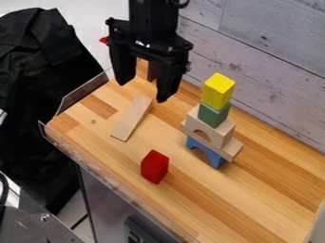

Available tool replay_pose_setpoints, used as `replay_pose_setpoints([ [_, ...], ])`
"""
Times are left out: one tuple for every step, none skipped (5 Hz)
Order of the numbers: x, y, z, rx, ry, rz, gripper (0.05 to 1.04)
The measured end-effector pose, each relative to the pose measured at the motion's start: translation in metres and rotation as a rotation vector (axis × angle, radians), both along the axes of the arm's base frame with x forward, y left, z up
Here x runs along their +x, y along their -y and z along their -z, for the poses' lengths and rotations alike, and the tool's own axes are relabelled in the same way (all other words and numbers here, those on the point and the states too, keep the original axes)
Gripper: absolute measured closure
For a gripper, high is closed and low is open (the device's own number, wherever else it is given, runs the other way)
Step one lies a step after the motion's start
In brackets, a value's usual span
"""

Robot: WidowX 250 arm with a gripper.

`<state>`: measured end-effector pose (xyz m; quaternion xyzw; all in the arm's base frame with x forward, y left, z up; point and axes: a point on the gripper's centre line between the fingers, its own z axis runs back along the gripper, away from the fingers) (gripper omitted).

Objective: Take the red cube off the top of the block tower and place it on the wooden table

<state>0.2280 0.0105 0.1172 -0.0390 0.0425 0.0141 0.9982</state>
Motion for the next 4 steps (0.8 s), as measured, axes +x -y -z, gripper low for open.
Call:
replay_pose_setpoints([
  [0.0058, 0.0006, -0.0069, 0.001, 0.020, 0.011, 0.085],
  [0.0104, 0.0054, -0.0044, 0.018, 0.008, 0.046, 0.085],
  [0.0101, 0.0062, -0.0036, 0.022, 0.003, 0.052, 0.085],
  [0.0101, 0.0062, -0.0036, 0.021, 0.003, 0.053, 0.085],
])
